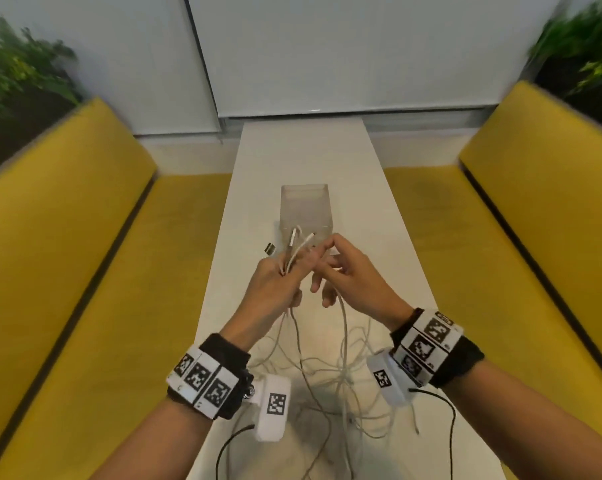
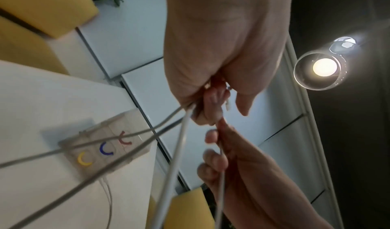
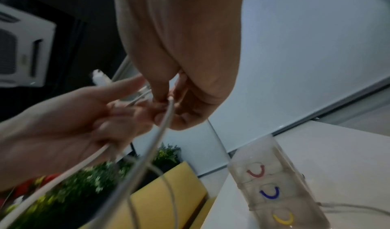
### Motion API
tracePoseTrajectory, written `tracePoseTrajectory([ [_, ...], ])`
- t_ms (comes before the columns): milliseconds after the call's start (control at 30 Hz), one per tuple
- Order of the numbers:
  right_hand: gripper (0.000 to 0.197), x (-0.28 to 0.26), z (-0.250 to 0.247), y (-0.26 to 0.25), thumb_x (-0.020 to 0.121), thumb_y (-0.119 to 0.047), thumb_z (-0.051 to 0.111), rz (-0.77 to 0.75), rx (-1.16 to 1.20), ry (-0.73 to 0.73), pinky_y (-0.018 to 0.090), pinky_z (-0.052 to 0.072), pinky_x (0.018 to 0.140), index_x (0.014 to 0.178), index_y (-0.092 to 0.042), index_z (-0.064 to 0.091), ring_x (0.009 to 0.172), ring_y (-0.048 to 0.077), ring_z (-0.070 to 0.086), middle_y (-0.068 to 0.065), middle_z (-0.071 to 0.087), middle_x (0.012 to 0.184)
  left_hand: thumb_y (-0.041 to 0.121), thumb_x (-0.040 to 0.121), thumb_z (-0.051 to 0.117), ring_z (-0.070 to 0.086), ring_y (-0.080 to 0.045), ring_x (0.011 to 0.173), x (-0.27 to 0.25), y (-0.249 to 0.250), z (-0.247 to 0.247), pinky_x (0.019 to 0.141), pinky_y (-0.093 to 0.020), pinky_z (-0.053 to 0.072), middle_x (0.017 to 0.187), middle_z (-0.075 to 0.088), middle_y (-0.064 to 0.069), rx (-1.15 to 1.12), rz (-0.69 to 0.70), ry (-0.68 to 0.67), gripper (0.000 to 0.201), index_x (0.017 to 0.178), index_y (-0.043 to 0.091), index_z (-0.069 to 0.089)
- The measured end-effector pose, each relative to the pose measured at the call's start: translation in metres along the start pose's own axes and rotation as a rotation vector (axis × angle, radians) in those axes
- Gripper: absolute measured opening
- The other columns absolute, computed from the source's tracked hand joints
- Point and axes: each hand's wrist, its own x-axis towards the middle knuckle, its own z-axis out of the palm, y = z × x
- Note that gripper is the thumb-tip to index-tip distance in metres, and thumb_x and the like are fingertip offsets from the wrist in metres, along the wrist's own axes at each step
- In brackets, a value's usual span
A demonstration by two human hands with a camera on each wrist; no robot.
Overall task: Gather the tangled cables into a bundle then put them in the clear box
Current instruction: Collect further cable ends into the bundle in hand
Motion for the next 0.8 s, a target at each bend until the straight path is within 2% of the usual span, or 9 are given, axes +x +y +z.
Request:
tracePoseTrajectory([
  [100,0.026,0.001,0.009,-0.007,0.097,-0.024,0.06,0.004,0.031,-0.052,0.033,0.038,0.041,0.101,-0.004,0.043,0.045,0.032,0.047,0.017,0.063,0.066,0.033,0.1,0.057,0.035,-0.007,0.044,0.004,-0.004,-0.002,0.05,-0.029,0.029,0.049,0.043,0.013,-0.068,0.067,0.123,0.028,0.086,0.009,0.064],
  [233,0.026,-0.009,-0.001,-0.011,0.099,-0.023,0.054,0.082,0.033,-0.174,0.026,0.025,0.043,0.099,0.002,0.049,0.045,0.014,0.032,0.011,0.038,0.057,0.036,0.105,0.04,0.042,-0.006,0.053,0.011,0.021,-0.031,0.05,-0.022,0.032,0.066,0.059,0.004,-0.304,0.141,0.375,0.035,0.082,0.016,0.056],
  [300,0.03,-0.019,-0.017,-0.007,0.097,-0.031,0.052,0.137,0.0,-0.195,0.027,0.024,0.047,0.088,-0.003,0.056,0.049,0.012,0.029,0.005,0.034,0.058,0.04,0.106,0.037,0.048,-0.011,0.056,0.013,0.042,-0.065,0.053,-0.024,0.034,0.062,0.056,0.001,-0.475,0.198,0.511,0.037,0.08,0.02,0.053],
  [367,0.031,-0.028,-0.033,-0.003,0.097,-0.035,0.051,0.165,-0.042,-0.186,0.025,0.024,0.048,0.082,-0.009,0.057,0.051,0.013,0.027,0.002,0.033,0.059,0.041,0.106,0.034,0.045,-0.015,0.053,0.011,0.058,-0.097,0.057,-0.028,0.042,0.055,0.042,0.002,-0.589,0.309,0.544,0.036,0.081,0.021,0.05],
  [467,0.032,-0.029,-0.04,-0.009,0.102,-0.034,0.046,0.137,-0.102,-0.159,0.026,0.026,0.048,0.083,-0.009,0.055,0.05,0.013,0.026,0.002,0.031,0.059,0.042,0.104,0.039,0.032,-0.015,0.052,0.004,0.068,-0.108,0.068,-0.032,0.051,0.059,0.029,0.002,-0.517,0.373,0.394,0.028,0.087,0.022,0.049],
  [567,0.032,-0.02,-0.026,-0.032,0.103,-0.032,0.043,0.056,-0.181,-0.169,0.026,0.028,0.047,0.086,-0.011,0.057,0.05,0.012,0.029,-0.001,0.033,0.058,0.037,0.1,0.053,0.023,-0.012,0.05,-0.005,0.066,-0.075,0.045,-0.026,0.034,0.062,0.033,0.007,-0.233,0.308,0.146,0.015,0.098,0.022,0.053],
  [633,0.03,-0.012,-0.014,-0.049,0.104,-0.028,0.041,-0.023,-0.215,-0.205,0.027,0.03,0.047,0.09,-0.009,0.06,0.049,0.012,0.032,-0.003,0.036,0.058,0.034,0.094,0.065,0.035,-0.007,0.047,-0.007,0.056,-0.05,0.045,-0.025,0.032,0.06,0.046,0.013,0.123,0.275,0.011,0.016,0.106,0.024,0.061],
  [700,0.027,-0.006,-0.006,-0.062,0.105,-0.02,0.04,-0.069,-0.222,-0.225,0.024,0.034,0.048,0.096,-0.006,0.062,0.049,0.009,0.037,-0.008,0.041,0.059,0.031,0.089,0.071,0.057,-0.001,0.058,-0.006,0.047,-0.033,0.056,-0.024,0.044,0.067,0.066,0.017,0.368,0.268,-0.098,0.013,0.099,0.038,0.069],
  [800,0.025,-0.002,-0.009,-0.071,0.105,-0.014,0.037,-0.08,-0.176,-0.282,0.022,0.036,0.053,0.102,-0.004,0.06,0.054,0.006,0.037,-0.013,0.043,0.062,0.021,0.095,0.065,0.057,0.003,0.059,-0.007,0.047,-0.031,0.057,-0.015,0.041,0.062,0.066,0.022,0.406,0.27,-0.099,0.033,0.076,0.047,0.072],
])
